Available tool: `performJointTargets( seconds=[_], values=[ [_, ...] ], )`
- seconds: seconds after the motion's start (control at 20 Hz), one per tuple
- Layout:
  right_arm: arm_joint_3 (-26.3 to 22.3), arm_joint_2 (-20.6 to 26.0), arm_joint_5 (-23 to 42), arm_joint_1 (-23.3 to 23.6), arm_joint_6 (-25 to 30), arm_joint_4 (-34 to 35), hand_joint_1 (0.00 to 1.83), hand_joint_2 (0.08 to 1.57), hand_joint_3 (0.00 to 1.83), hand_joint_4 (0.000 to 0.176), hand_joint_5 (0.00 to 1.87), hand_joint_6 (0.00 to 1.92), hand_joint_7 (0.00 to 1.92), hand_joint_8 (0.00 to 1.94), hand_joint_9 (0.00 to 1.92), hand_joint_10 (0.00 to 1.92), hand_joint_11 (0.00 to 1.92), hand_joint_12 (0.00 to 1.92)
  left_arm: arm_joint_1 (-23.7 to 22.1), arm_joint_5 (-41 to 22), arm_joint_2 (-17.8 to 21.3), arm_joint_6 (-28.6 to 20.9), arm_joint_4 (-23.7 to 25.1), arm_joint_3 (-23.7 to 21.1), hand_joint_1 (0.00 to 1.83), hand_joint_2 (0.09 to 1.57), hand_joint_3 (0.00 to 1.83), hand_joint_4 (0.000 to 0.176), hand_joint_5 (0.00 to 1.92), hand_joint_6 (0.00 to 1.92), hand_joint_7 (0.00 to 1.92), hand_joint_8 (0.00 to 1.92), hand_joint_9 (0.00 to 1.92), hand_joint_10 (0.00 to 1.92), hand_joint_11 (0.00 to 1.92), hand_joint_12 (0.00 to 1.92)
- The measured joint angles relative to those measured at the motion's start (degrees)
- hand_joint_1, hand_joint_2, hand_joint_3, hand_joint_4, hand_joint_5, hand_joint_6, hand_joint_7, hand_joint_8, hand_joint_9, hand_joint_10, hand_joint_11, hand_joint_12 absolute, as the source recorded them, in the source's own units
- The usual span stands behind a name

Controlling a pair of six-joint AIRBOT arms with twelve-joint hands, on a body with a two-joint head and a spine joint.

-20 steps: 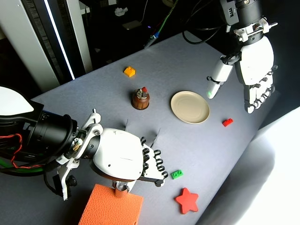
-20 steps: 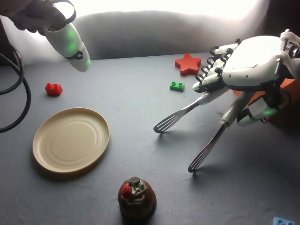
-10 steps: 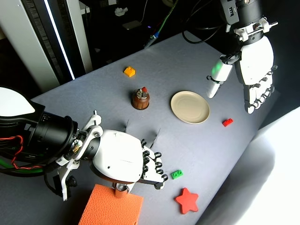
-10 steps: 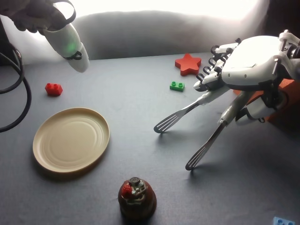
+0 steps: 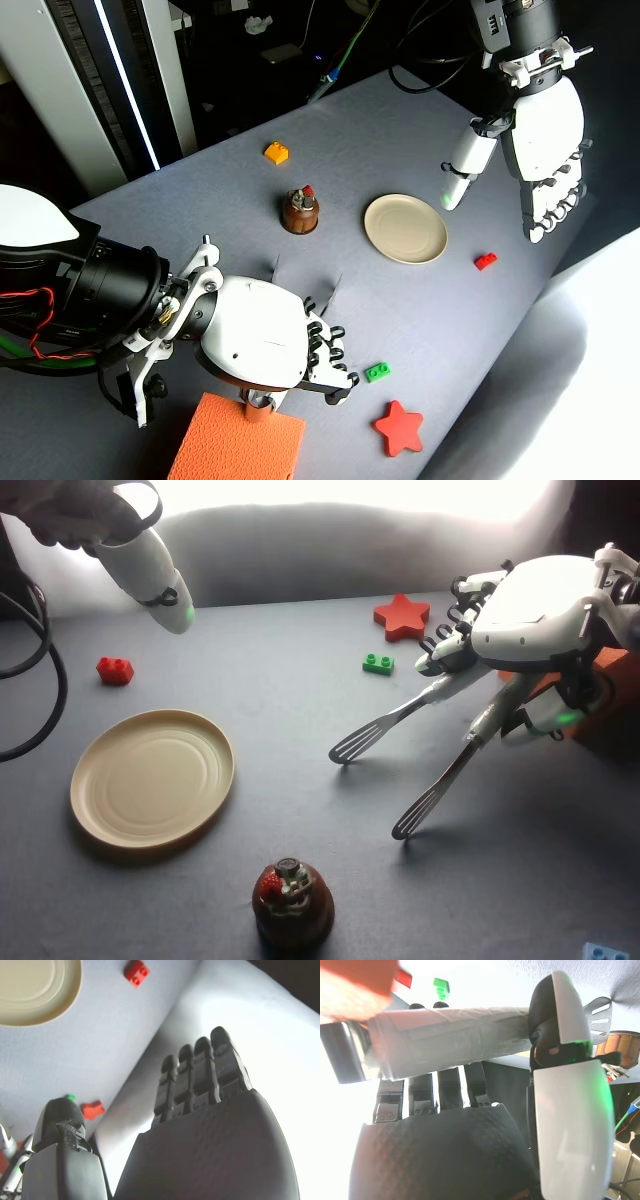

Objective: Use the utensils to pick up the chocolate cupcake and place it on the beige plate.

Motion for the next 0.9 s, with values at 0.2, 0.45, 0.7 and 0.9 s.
performJointTargets(
  seconds=[0.2,0.45,0.7,0.9],
  values=[
    [0.0,0.0,-0.1,0.1,0.0,0.0,0.90,1.14,0.01,0.000,0.53,0.01,0.57,0.00,0.53,0.02,0.00,1.31,0.0,0.0,0.0,0.0,0.0,0.0,0.37,1.03,0.00,0.000,0.13,0.01,0.10,0.01,0.08,0.01,0.00,0.23],
    [0.0,0.0,-0.1,0.1,0.0,0.0,0.98,1.13,0.00,0.000,0.56,0.00,0.58,0.00,0.56,0.02,0.07,1.26,0.0,0.0,0.0,0.0,0.1,0.0,0.37,1.03,0.00,0.000,0.13,0.00,0.08,0.00,0.06,0.00,0.00,0.22],
    [-0.1,0.0,-0.3,0.2,0.0,0.0,1.02,1.11,0.00,0.000,0.60,0.02,0.63,0.01,0.65,0.03,0.18,1.14,0.0,0.0,0.0,0.0,0.4,0.0,0.35,1.04,0.00,0.000,0.11,0.00,0.06,0.00,0.04,0.00,0.00,0.19],
    [-0.1,0.0,-0.5,0.2,0.0,0.0,1.05,1.09,0.00,0.000,0.60,0.01,0.64,0.01,0.64,0.03,0.16,1.13,0.0,0.0,0.0,0.0,0.4,0.0,0.35,1.04,0.00,0.000,0.12,0.00,0.07,0.00,0.06,0.00,0.00,0.22]
  ],
)
